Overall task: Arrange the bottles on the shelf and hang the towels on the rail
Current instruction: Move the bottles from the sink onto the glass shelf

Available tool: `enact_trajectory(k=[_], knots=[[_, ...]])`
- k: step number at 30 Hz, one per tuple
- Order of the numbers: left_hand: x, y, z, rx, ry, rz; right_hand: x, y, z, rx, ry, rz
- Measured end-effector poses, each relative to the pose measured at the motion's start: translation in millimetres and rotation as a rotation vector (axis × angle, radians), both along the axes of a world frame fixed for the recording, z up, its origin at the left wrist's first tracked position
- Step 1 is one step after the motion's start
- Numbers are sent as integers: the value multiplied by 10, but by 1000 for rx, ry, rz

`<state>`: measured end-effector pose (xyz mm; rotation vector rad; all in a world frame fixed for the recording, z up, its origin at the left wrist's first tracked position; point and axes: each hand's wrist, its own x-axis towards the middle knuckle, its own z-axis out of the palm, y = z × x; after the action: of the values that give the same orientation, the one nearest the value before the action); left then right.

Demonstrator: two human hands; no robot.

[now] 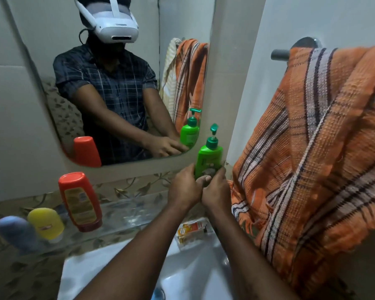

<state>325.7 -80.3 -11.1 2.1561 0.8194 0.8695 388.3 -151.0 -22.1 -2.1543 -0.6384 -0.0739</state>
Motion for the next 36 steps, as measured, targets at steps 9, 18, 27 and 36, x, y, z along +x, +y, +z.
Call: enact_trajectory(k=[9,18,27,36], knots=[[212,-4,-50,18,11,-43,208,-103,-48,63,-1,5],[45,-60,-193,-67,-39,-32,-277,-387,-388,285,-40,-82],[-774,-302,-740,-16,-64,-63,-798,-631,-886,147,59,152],[-1822,-252,-1624,-228,342,-83,-1408,-549,-1519,-286,239,441]])
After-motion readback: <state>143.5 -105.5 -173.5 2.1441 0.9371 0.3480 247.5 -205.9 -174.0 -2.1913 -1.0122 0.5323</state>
